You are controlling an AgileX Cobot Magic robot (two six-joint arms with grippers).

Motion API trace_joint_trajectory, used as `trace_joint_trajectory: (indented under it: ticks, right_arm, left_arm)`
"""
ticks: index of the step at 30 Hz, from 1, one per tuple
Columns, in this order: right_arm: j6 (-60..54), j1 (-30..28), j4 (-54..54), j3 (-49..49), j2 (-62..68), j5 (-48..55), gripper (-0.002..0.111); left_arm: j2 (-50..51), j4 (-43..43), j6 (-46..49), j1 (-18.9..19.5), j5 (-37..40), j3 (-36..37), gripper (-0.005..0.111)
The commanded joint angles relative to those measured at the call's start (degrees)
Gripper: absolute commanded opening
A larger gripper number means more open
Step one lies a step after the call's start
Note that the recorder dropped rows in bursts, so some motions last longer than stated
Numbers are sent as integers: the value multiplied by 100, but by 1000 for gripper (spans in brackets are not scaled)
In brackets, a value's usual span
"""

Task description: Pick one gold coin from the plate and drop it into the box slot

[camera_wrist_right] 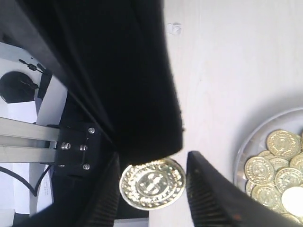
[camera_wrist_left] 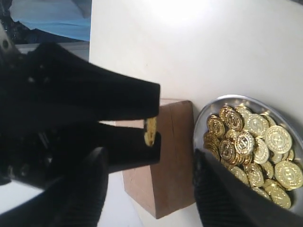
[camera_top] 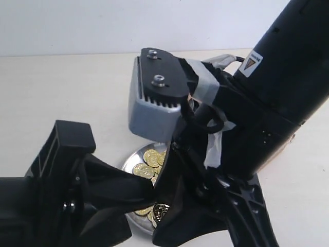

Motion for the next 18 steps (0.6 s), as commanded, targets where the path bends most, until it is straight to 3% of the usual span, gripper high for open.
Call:
trace_joint_trajectory:
  ticks: [1,13,18]
  right_arm:
    - [-217,6,338,0,-29,120,40]
    - [-468,6,730,0,-29,177,40]
    - [-496,6,698,0,-29,177,40]
  left_arm:
    - [110,-98,-3,-142,-24,8,52]
    - [266,-98,12,-197,-318,8,52]
    - [331,-98,12,-197,-436,8,32]
